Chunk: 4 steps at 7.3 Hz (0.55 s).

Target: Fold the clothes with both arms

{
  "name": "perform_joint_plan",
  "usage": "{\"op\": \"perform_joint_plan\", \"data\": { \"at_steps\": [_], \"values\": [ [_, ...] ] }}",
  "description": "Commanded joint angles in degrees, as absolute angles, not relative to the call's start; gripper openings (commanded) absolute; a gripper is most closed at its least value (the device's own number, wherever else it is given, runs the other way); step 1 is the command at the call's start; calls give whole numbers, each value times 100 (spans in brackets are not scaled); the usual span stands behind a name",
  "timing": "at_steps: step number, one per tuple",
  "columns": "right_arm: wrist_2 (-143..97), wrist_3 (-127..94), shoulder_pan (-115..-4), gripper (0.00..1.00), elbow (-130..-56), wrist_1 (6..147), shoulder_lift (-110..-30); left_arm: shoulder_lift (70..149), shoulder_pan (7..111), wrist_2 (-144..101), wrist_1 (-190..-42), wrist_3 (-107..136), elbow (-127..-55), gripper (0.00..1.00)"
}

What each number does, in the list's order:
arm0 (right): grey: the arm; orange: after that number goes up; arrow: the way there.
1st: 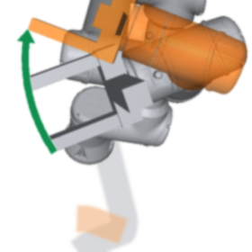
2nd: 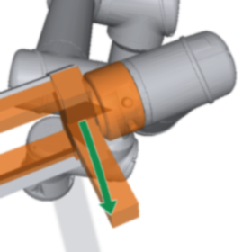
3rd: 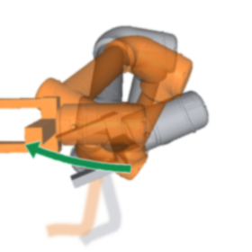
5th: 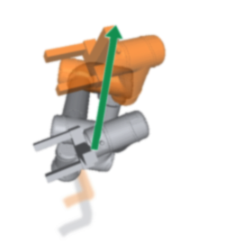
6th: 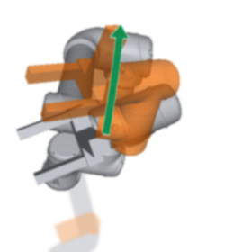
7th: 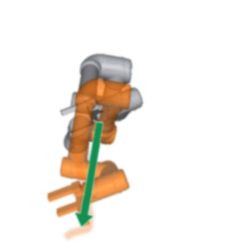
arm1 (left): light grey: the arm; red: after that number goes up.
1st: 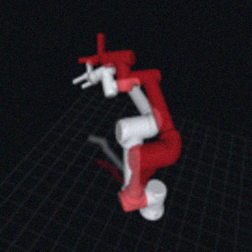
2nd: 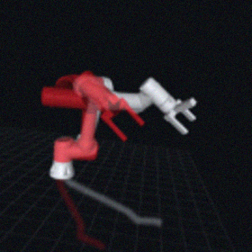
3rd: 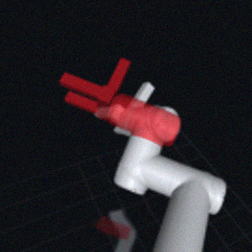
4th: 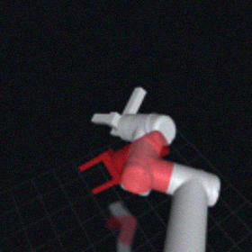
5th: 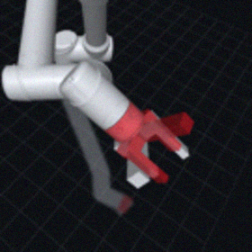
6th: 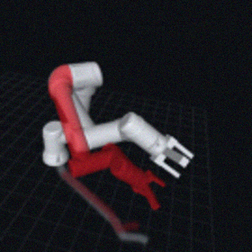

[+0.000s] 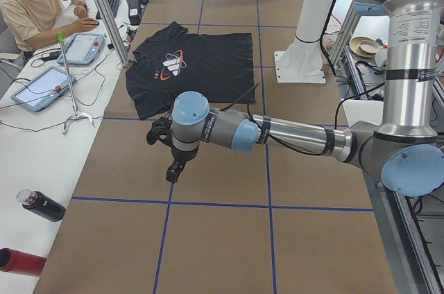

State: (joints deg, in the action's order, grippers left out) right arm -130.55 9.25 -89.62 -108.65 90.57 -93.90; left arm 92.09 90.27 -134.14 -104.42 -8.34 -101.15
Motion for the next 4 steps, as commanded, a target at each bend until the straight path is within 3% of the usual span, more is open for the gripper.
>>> {"op": "perform_joint_plan", "data": {
  "at_steps": [1,4],
  "values": [
    [-13384,608,-8965,100,-10837,8649,-9282,9534,9026,-13360,-11455,-757,-9811,100],
    [-13843,250,-8808,100,-10907,8422,-9272,9536,8905,-13395,-12432,226,-9844,100]
  ]
}}
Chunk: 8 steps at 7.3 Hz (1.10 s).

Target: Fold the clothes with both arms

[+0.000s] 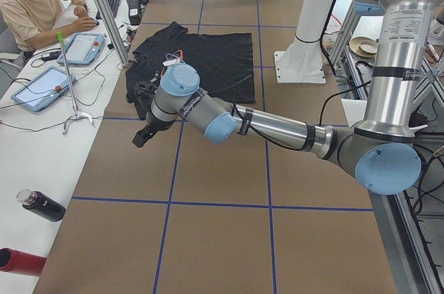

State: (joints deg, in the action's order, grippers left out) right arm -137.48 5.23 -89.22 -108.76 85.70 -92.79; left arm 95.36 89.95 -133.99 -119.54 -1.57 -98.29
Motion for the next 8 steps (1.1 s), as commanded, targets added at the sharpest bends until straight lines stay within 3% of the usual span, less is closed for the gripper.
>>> {"op": "perform_joint_plan", "data": {
  "at_steps": [1,3,6,8],
  "values": [
    [-13834,-485,-8598,100,-10977,8133,-9281,9458,8729,-13395,-12837,246,-9774,100],
    [-13781,-2069,-7966,100,-11231,7150,-9482,9457,8351,-13351,-12989,613,-9782,100],
    [-13037,-4055,-6658,100,-12258,7084,-9965,9457,8043,-13351,-13648,1159,-9800,100],
    [-12388,-5241,-5797,100,-12428,6142,-10508,9466,7867,-13351,-13702,1187,-9852,100]
  ]
}}
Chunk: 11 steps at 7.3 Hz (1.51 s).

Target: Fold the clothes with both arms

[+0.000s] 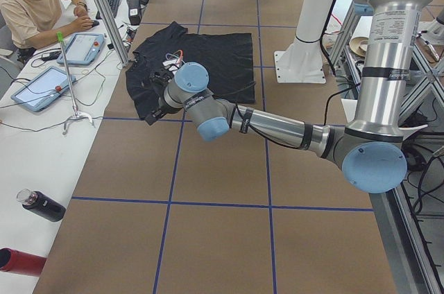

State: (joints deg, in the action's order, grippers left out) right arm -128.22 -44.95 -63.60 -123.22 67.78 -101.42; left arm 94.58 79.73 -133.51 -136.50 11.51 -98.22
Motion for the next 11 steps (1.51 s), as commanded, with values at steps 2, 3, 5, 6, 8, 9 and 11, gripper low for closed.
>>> {"op": "perform_joint_plan", "data": {
  "at_steps": [2,3,5,6,8,9,11],
  "values": [
    [-11641,-6218,-4892,100,-12436,5599,-10749,9466,7639,-13342,-13720,1456,-9861,100],
    [-10862,-6771,-4138,100,-12445,5590,-10749,9466,7429,-13281,-13981,2042,-9861,100],
    [-9036,-8045,-2399,100,-12463,5458,-10697,9475,7076,-12965,-14334,2636,-9870,100],
    [-8504,-8242,-1886,99,-12454,5467,-10601,9483,7067,-12964,-14344,2637,-9870,100],
    [-8227,-8244,-1521,90,-12053,5537,-9997,9475,7075,-12964,-14344,2628,-9870,100],
    [-8218,-8244,-1416,87,-11824,5537,-9732,9466,7075,-12964,-14344,2628,-9870,100],
    [-8104,-8244,-1223,72,-11786,5537,-9712,9457,7066,-12964,-14344,2628,-9870,100]
  ]
}}
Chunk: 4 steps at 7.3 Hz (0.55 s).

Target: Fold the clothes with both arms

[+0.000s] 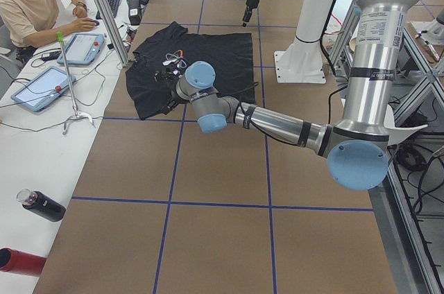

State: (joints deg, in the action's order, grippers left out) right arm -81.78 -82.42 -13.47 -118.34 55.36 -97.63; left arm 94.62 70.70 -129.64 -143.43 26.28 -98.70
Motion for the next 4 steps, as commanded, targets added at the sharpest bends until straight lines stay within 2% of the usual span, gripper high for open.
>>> {"op": "perform_joint_plan", "data": {
  "at_steps": [1,2,4],
  "values": [
    [-8095,-8244,-1161,66,-11777,5546,-9695,9440,7066,-12964,-14352,2619,-9870,100],
    [-8086,-8244,-1134,59,-11786,5624,-9686,9431,7066,-12964,-14353,2602,-9870,100],
    [-8051,-8253,-1090,57,-11786,6045,-9458,9431,7066,-12964,-14353,2602,-9861,100]
  ]
}}
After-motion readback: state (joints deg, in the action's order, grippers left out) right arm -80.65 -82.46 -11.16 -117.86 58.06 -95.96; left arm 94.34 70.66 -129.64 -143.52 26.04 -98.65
